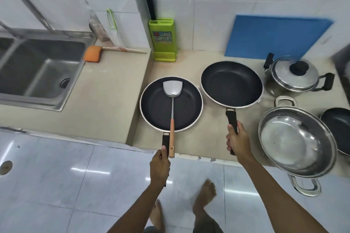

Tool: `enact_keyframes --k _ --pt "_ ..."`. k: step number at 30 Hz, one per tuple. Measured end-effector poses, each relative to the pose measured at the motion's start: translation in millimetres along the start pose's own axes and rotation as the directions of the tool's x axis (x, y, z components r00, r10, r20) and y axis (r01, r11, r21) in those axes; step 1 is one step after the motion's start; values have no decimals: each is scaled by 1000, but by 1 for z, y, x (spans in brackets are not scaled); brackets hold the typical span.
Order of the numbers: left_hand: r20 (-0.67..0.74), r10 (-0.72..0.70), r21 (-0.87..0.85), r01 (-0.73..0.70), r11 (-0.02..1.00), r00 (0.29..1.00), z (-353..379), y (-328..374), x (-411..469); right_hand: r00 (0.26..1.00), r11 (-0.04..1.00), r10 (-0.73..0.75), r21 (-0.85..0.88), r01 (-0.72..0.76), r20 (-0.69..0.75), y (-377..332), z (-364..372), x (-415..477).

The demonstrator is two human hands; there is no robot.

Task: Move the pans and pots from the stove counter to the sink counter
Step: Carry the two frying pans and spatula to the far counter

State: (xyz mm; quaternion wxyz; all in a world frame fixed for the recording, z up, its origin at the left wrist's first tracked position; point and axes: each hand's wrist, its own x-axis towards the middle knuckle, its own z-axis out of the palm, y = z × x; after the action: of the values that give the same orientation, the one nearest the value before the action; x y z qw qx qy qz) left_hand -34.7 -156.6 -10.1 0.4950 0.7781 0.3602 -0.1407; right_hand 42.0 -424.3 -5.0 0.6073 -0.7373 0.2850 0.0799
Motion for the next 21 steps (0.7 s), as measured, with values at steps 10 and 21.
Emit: enact_keyframes --k 10,21 --pt "92 106 -130 -93 987 990 -53 -4 -29 991 993 -117 -15 116 -62 -23 -2 -74" --pt "-36 209 -213 -212 954 977 -215 -12 -17 958 959 -284 1 285 30 -66 112 -189"
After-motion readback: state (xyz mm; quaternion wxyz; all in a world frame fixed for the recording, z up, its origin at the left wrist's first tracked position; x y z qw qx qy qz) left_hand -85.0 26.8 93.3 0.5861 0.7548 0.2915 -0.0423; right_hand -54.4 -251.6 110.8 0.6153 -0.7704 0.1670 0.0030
